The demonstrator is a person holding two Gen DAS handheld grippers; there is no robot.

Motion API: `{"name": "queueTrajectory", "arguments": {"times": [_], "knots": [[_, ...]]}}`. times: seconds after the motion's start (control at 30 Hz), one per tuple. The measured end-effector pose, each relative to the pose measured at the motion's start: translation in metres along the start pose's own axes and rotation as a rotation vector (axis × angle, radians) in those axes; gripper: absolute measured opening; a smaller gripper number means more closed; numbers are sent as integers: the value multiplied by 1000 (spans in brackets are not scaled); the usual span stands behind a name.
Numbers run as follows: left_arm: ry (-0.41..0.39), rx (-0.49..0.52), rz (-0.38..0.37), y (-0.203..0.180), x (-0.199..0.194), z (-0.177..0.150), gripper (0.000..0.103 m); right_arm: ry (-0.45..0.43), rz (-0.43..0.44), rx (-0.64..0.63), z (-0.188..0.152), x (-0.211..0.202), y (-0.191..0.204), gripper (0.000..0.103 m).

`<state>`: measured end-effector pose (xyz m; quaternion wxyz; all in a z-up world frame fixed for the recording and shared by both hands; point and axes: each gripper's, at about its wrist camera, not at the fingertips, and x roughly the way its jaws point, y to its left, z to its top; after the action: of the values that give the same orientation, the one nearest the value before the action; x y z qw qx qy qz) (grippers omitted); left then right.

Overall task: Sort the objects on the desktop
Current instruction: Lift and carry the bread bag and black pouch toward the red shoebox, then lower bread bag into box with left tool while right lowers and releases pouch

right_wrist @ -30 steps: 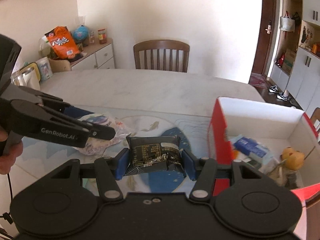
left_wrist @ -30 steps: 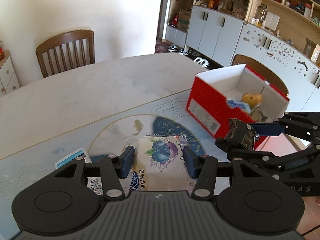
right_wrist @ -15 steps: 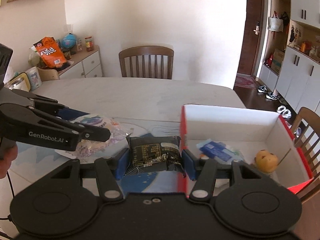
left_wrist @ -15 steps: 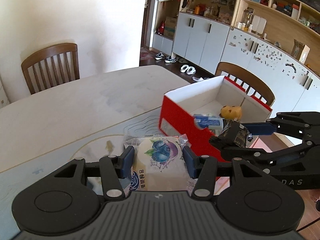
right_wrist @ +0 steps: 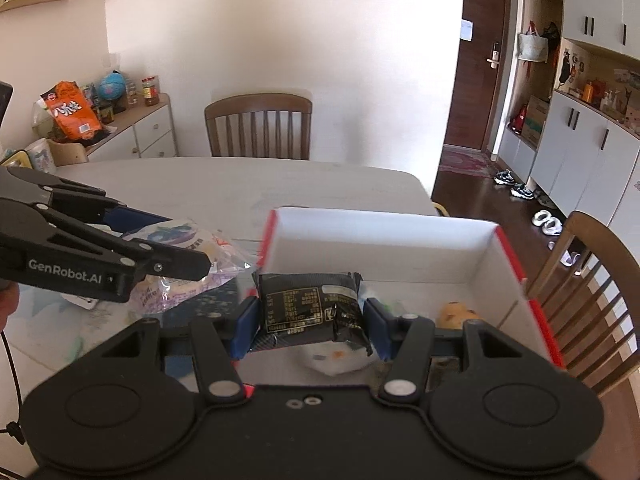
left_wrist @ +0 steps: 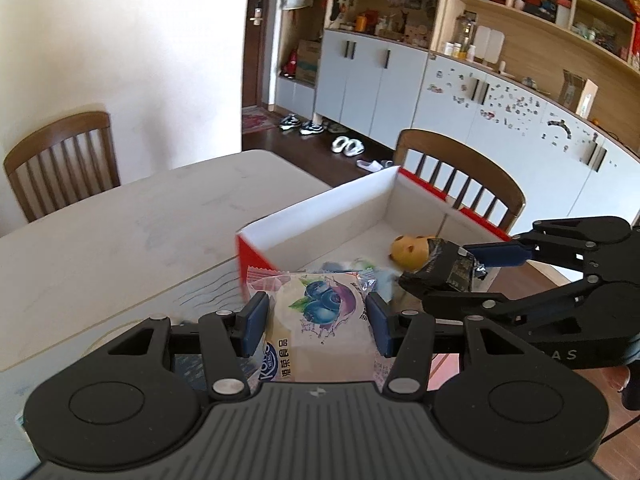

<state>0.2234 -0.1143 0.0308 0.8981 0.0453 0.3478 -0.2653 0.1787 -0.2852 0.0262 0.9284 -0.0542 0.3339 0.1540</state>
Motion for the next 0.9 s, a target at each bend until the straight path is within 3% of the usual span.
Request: {"name": "queueTrajectory", "arguments": {"times": [0.5, 0.9], "knots": [[32, 58, -28, -44, 54, 31, 52, 30, -44, 18, -14, 0, -68, 56], [106, 88, -33, -54, 112, 53, 52, 70, -43, 14, -19, 19, -89, 56]]}}
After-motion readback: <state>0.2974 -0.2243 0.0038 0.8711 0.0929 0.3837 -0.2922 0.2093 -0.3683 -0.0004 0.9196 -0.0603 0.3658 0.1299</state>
